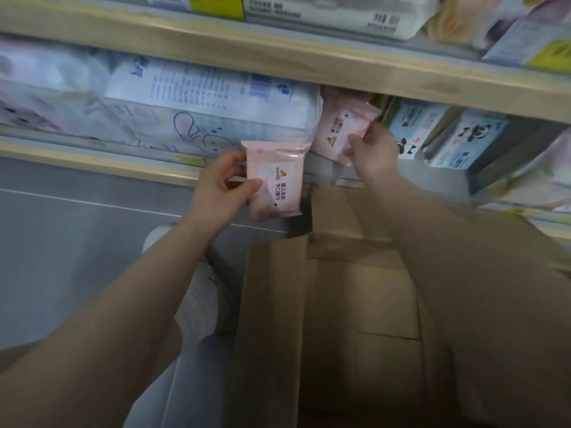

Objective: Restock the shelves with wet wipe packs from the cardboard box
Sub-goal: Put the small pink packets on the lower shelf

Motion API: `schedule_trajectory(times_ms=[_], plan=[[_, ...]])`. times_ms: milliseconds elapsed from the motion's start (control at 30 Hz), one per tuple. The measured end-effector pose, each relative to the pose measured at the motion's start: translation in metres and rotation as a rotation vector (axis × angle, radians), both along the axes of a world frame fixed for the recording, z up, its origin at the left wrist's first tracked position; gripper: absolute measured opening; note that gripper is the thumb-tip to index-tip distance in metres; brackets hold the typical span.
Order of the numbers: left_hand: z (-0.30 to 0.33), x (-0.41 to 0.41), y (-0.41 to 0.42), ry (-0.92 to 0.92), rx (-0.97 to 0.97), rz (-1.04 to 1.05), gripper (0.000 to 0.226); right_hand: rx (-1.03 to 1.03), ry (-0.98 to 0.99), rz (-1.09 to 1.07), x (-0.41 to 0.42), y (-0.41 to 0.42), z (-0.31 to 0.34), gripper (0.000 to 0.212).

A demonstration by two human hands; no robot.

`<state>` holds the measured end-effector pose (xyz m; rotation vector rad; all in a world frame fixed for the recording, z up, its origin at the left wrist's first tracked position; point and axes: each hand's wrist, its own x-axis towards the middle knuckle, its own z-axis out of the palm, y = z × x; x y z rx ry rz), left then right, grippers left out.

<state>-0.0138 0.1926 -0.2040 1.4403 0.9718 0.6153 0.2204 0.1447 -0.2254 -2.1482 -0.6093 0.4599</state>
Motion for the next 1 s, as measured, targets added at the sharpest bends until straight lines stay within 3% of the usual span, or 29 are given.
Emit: schedule_trajectory(times_ms=[133,367,567,733,767,900,1000], plan=[[-0.004,0.0,0.004,0.005,-0.014,-0.002,0.032,-0.032,-0.063,0.02,-0.004,0.019,0.002,0.031],[0.013,0.002,-0.001,0.016,0.034,-0.015,0.032,0.033,0.06,0.084,-0.024,-0.019,0.025,0.045],[0.056,0.01,-0.024,-0.056,0.118,-0.063,0.032,0.09,0.333,0.436,-0.064,-0.07,0.069,0.04],[0.079,0.024,-0.035,-0.041,0.197,-0.126,0.028,0.179,0.261,0.384,-0.066,-0.084,0.084,0.023],[0.078,0.026,-0.033,-0.001,0.268,-0.121,0.026,0.183,0.218,0.372,-0.063,-0.085,0.084,0.021],[0.066,0.027,-0.012,0.269,0.87,-0.092,0.038,0.126,0.022,0.302,-0.042,-0.089,0.084,0.019],[0.042,0.023,0.01,0.476,1.136,-0.173,0.054,0.035,-0.064,0.25,-0.021,-0.084,0.071,0.019]])
